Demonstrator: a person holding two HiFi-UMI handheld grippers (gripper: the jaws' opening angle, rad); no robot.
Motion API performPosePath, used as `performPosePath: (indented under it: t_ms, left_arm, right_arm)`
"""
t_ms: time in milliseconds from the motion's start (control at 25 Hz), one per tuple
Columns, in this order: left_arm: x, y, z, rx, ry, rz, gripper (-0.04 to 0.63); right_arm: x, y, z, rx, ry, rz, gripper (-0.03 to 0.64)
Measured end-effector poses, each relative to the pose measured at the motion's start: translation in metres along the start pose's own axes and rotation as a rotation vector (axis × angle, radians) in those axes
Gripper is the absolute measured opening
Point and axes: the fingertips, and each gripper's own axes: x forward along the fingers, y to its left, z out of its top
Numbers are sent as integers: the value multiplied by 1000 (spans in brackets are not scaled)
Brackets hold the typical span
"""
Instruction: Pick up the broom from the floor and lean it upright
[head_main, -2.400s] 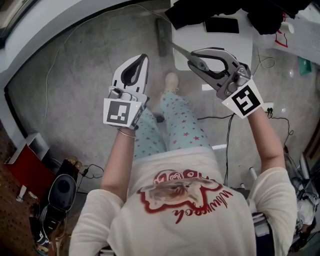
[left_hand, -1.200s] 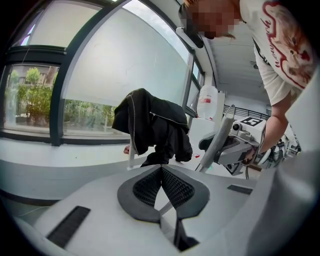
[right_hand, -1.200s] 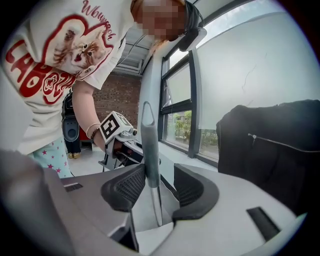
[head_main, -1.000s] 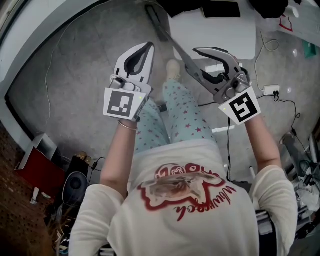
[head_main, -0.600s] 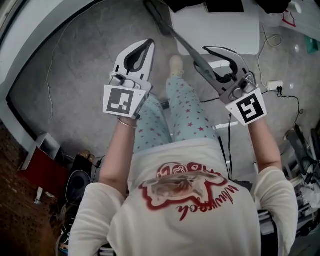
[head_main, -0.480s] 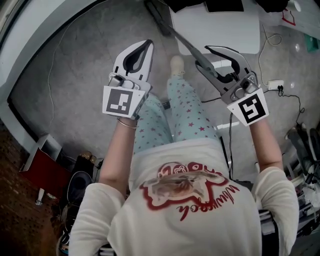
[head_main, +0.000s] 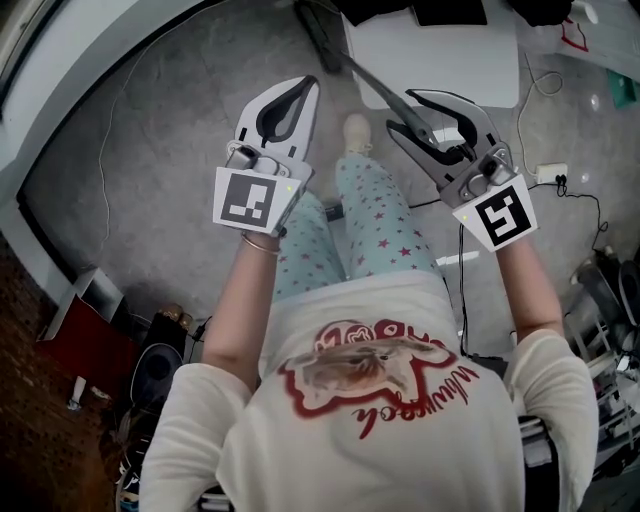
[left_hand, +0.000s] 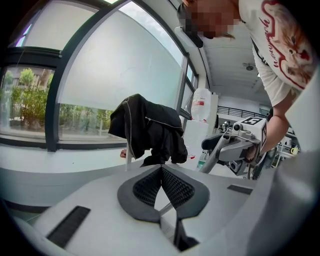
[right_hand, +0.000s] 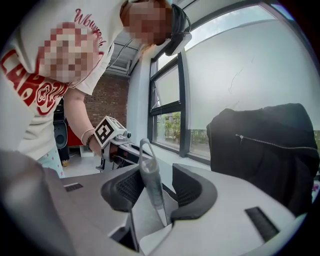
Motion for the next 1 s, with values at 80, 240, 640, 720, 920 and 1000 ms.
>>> performPosePath:
  t_ms: [80,240,640,720,920,1000]
  left_arm:
    - [-5,1,-2,-3,2,-1,21]
    - [-22,-2,-4,9,1,-14,21]
    - [-110,3,21,56,-65,-71,21]
    - [-132,1,34,74,-101,-95,21]
    - [-196,3,45,98,-84,-111,21]
    - [-223,2,45,74,-66,-115,21]
  right_arm:
    - [1,1,6,-10,-14,-13,170]
    - [-3,10,20,-37,-30,-48,170]
    - [-7,54,77,-141,-47,-232,170]
    - [-9,61,102,-162,-75,-281,170]
    - [-14,109,165,-222,-138,-350,170]
    - [-17,137,186,-204,-170,-370,170]
